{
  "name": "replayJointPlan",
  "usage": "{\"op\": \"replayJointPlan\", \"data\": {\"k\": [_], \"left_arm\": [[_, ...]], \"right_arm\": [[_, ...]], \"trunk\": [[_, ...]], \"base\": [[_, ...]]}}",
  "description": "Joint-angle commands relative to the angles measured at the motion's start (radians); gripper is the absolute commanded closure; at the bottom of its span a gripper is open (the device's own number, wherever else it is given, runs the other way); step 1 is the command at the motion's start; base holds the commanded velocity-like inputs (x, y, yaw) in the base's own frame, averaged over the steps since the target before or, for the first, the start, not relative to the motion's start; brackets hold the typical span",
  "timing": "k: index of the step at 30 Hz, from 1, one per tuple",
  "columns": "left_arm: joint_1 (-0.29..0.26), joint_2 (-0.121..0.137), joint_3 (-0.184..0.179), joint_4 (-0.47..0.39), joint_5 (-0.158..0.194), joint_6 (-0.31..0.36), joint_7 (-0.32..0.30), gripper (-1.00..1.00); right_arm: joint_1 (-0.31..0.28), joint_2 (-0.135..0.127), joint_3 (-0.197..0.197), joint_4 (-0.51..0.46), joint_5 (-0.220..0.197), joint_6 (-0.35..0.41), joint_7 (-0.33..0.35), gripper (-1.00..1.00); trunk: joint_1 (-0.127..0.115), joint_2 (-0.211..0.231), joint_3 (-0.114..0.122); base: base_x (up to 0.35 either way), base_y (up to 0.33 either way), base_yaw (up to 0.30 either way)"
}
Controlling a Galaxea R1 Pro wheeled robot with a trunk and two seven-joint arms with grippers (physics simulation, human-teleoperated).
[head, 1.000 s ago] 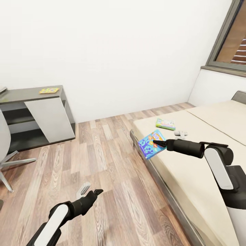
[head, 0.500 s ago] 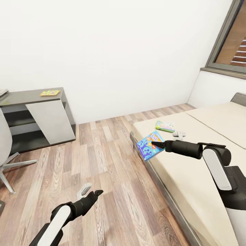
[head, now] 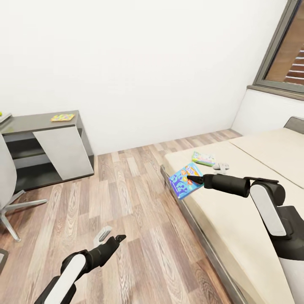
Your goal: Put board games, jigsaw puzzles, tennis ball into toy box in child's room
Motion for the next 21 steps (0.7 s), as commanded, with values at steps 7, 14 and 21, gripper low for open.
{"op": "replayJointPlan", "data": {"k": [7, 14, 21], "left_arm": [[0.002, -0.005, -0.007, 0.002, 0.001, -0.001, 0.006, -1.00], [0.002, -0.010, -0.008, 0.035, 0.002, -0.001, -0.001, -1.00], [0.002, -0.011, -0.007, 0.066, 0.004, -0.001, -0.006, -1.00]], "right_arm": [[0.000, 0.000, 0.002, 0.000, 0.010, 0.002, 0.010, 1.00], [0.000, 0.000, 0.002, 0.000, 0.010, 0.002, 0.011, 1.00], [0.000, 0.000, 0.002, 0.000, 0.010, 0.002, 0.010, 1.00]], "trunk": [[-0.027, 0.049, 0.021], [-0.054, 0.098, 0.043], [-0.081, 0.147, 0.065]], "base": [[0.000, 0.000, 0.000], [0.000, 0.000, 0.000], [0.000, 0.000, 0.000]]}}
